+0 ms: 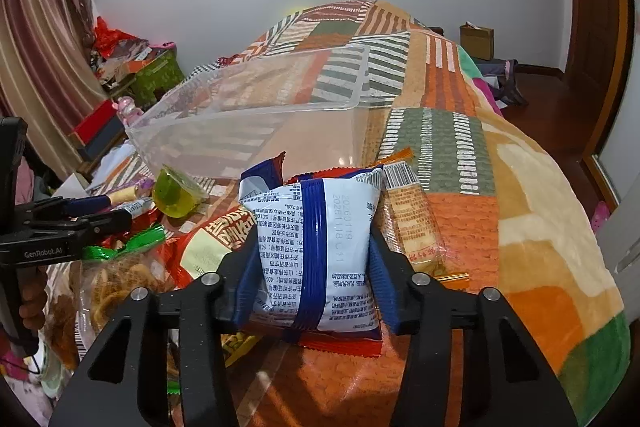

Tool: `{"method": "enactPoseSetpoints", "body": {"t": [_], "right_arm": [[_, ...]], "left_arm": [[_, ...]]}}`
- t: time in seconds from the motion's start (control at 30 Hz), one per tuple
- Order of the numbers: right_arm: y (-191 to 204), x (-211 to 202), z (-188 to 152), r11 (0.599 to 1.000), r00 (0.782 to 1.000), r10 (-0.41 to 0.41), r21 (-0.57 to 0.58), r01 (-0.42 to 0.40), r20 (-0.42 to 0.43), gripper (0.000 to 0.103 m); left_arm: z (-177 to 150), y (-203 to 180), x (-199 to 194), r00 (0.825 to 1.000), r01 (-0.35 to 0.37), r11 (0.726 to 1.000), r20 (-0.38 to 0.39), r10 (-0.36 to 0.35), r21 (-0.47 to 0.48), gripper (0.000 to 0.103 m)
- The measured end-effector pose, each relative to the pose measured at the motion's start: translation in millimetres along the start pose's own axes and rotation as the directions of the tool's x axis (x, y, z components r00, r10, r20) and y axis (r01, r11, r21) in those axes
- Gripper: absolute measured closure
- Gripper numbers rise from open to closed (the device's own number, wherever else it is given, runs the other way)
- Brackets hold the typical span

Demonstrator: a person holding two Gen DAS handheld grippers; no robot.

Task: Organize snacks
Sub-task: 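Grasp the red chip bag with the left gripper while the right grasps the white-blue wafer pack, then carry both packs into the clear box and open both grippers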

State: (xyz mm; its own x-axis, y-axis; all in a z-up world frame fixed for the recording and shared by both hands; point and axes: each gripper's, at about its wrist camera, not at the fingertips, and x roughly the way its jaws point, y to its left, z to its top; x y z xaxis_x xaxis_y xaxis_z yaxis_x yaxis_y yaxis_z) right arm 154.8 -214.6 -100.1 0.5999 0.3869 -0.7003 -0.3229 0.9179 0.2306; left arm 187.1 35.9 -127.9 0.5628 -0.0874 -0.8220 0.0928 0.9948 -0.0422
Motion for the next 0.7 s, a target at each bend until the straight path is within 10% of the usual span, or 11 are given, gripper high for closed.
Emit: {"method": "enactPoseSetpoints", "body": {"t": [0.7], "right_arm": [[20.0, -29.0, 12.7, 0.998, 0.993, 0.039, -0.054, -0.034, 0.108, 0.061]], "left_arm": [[-11.6, -3.1, -65.4, 0.989, 0.046, 0.999, 0.142, -0.048, 0.021, 0.061]]}}
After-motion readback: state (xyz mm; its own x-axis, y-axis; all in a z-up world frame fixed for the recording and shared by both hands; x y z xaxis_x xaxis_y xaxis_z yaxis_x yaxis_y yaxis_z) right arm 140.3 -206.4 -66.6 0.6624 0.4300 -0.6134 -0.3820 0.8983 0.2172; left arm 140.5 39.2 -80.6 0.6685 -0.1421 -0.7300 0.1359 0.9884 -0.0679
